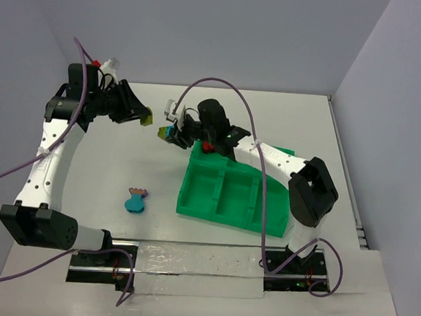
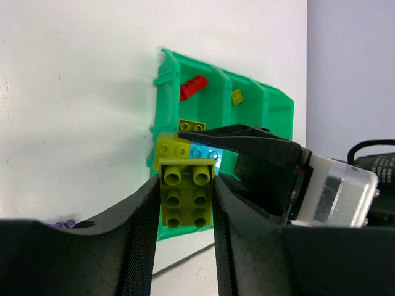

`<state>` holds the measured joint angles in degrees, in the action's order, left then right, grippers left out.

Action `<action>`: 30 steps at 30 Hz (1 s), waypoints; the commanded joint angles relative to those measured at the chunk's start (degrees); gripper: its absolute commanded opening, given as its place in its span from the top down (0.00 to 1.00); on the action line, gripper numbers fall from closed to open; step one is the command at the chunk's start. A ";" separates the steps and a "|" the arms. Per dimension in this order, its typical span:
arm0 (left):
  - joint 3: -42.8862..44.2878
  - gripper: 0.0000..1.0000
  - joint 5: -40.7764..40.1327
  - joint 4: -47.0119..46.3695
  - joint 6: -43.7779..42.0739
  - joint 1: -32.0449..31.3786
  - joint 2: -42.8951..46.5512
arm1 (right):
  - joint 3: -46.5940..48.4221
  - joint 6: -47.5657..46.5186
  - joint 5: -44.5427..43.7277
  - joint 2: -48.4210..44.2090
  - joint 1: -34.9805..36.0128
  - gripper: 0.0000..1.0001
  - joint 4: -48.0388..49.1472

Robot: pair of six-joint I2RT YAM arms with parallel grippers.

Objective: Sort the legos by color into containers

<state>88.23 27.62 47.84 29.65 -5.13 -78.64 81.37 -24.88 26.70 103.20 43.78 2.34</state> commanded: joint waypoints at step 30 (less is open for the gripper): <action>43.37 1.00 -8.41 -2.26 8.39 -37.62 -49.81 | -28.09 53.56 -51.06 -55.52 -24.88 1.00 -25.28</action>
<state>124.94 20.28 44.91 36.79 -41.48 -124.18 52.64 18.34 -14.52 49.77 19.11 -17.32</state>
